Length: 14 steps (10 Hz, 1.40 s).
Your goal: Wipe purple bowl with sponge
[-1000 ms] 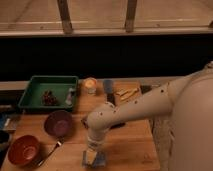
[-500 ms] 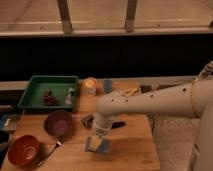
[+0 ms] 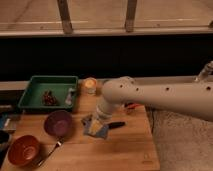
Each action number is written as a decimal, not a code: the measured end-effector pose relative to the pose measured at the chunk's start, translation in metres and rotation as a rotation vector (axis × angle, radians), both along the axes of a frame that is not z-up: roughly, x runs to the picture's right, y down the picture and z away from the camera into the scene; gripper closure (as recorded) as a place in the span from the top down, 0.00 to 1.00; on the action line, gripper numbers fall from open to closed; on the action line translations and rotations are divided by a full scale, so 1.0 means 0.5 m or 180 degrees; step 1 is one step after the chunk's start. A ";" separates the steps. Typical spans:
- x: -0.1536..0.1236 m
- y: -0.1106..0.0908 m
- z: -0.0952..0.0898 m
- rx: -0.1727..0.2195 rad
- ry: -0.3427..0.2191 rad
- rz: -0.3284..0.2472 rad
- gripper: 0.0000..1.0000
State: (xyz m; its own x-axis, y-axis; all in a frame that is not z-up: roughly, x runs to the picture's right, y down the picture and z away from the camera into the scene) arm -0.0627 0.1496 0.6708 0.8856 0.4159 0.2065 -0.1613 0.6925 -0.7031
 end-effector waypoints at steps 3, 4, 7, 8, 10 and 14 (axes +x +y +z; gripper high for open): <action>-0.078 -0.069 -0.009 0.0188 -0.0219 0.0019 0.00; -0.120 -0.091 -0.017 0.0296 -0.0359 -0.0045 0.00; -0.164 -0.100 -0.038 0.0426 -0.0512 -0.0183 0.00; -0.161 -0.100 -0.037 0.0426 -0.0505 -0.0177 0.00; -0.164 -0.098 -0.038 0.0423 -0.0514 -0.0187 0.00; -0.161 -0.089 0.040 0.0199 -0.0370 -0.0244 0.00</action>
